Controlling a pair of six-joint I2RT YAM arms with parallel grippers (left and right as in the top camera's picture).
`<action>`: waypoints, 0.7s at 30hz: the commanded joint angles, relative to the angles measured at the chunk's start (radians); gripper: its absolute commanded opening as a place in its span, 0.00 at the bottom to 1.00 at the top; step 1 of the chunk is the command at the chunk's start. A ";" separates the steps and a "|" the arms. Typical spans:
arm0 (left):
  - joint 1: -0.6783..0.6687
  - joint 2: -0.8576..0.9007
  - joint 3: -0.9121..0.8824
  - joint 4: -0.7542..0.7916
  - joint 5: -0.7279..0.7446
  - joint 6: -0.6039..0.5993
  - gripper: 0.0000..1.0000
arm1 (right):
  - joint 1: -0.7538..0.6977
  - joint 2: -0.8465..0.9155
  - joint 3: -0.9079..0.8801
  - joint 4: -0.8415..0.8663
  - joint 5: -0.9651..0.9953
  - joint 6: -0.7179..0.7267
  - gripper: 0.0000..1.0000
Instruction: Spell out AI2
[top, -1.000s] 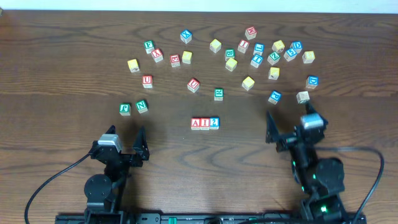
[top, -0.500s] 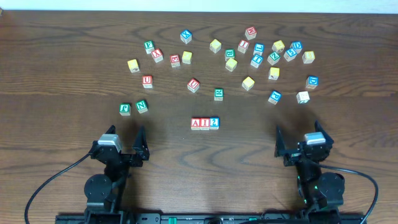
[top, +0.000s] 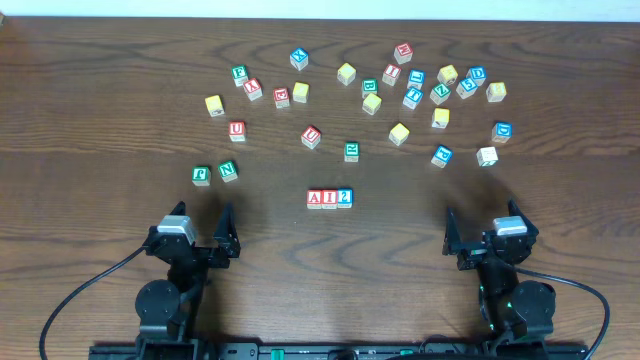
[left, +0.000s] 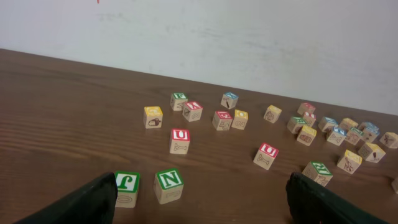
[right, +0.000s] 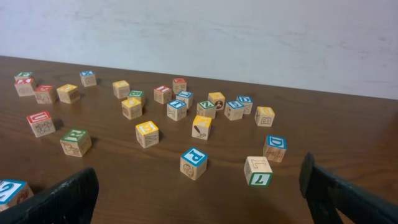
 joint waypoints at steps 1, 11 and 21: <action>0.005 -0.006 -0.013 -0.040 0.021 0.002 0.85 | -0.009 -0.010 -0.001 -0.008 -0.008 0.017 0.99; 0.005 -0.006 -0.013 -0.040 0.021 0.002 0.85 | -0.018 -0.018 -0.001 -0.003 0.027 0.029 0.99; 0.005 -0.006 -0.013 -0.040 0.021 0.002 0.85 | -0.018 -0.018 -0.002 -0.002 0.075 0.098 0.99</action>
